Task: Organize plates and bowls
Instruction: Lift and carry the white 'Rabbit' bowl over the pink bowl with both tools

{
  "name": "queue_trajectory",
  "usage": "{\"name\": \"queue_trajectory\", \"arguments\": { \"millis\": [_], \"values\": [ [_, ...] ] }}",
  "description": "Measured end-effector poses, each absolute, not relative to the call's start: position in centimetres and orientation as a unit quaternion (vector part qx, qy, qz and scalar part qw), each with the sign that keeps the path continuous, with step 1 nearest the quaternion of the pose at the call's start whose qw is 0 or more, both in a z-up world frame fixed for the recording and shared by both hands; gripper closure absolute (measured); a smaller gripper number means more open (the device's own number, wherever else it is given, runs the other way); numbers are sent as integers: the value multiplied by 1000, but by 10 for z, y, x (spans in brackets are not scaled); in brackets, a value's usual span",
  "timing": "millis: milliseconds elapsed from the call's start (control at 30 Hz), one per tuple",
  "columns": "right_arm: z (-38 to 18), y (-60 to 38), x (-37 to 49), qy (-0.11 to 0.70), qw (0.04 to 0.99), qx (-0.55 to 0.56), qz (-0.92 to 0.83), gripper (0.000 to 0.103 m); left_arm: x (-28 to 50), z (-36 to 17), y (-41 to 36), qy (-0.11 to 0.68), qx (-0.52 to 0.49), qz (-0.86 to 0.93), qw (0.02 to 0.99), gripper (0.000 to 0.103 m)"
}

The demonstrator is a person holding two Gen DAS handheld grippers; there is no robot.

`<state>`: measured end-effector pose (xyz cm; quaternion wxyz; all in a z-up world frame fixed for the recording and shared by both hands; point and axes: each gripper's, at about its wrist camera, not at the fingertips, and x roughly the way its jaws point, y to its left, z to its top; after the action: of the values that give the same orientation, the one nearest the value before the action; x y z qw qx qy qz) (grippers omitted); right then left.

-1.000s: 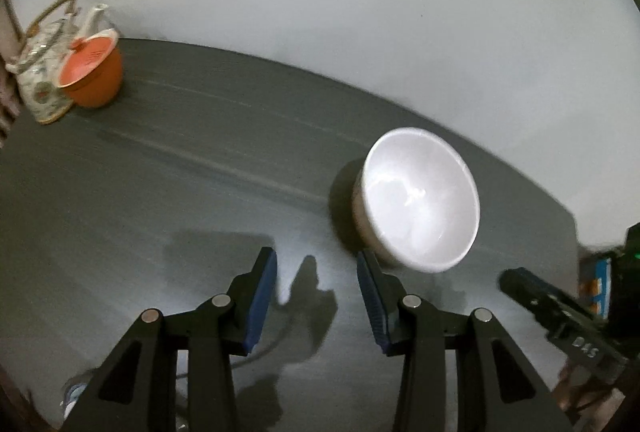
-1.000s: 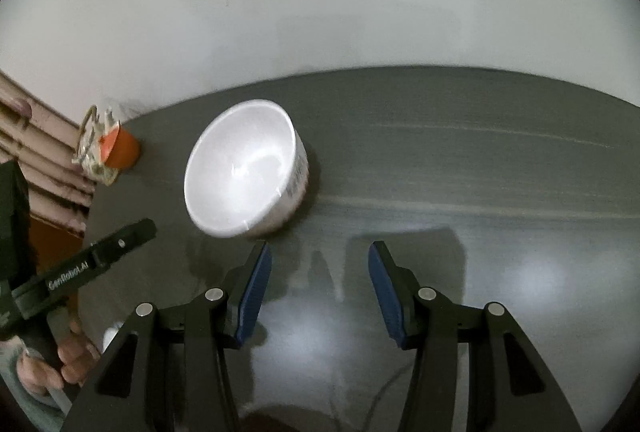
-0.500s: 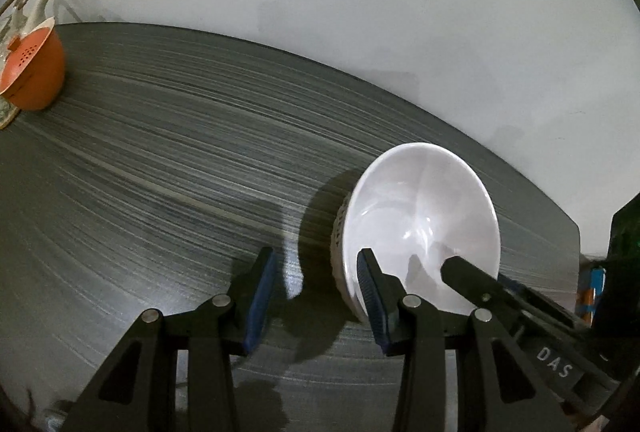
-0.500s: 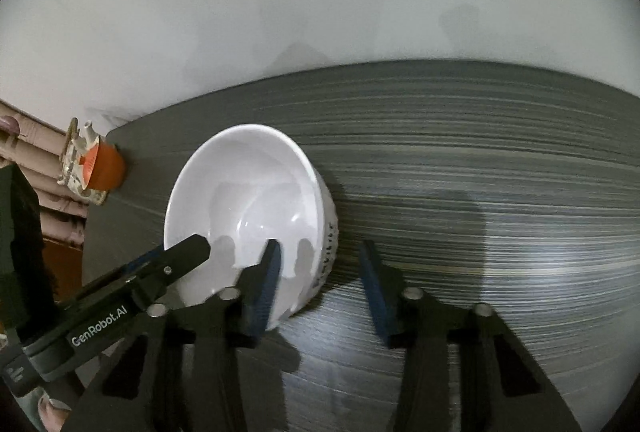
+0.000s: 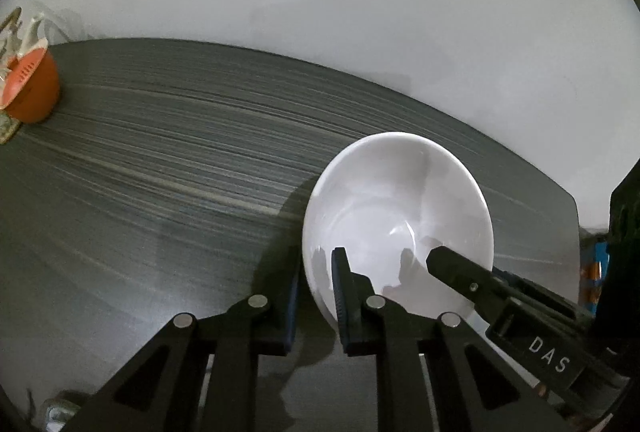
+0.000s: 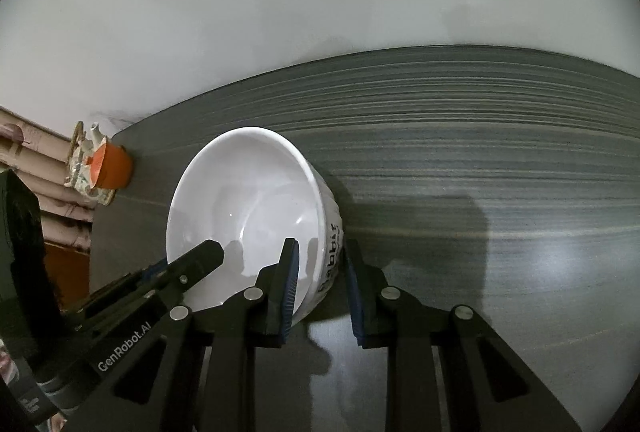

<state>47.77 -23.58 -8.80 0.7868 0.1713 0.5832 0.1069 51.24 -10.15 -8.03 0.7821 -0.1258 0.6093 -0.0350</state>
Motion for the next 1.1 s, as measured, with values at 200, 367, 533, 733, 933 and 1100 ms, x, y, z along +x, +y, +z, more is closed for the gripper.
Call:
{"name": "queue_trajectory", "arguments": {
  "millis": [200, 367, 533, 733, 933, 1100],
  "values": [
    [-56, -242, 449, 568, 797, 172, 109, 81, 492, -47, -112, 597, -112, -42, 793, 88],
    [-27, -251, 420, 551, 808, 174, 111, 81, 466, -13, -125, 587, -103, -51, 801, 88],
    [-3, -257, 382, 539, 817, 171, 110, 81, 436, 8, -143, 585, -96, -57, 803, 88],
    [15, -253, 335, 532, 823, 168, 102, 81, 399, 23, -149, 578, -91, -65, 809, 88],
    [25, -246, 294, 529, 827, 166, 95, 81, 371, 33, -154, 579, -86, -71, 808, 88],
    [33, -235, 269, 523, 832, 158, 94, 81, 344, 44, -149, 576, -93, -69, 810, 88]
  ]
}}
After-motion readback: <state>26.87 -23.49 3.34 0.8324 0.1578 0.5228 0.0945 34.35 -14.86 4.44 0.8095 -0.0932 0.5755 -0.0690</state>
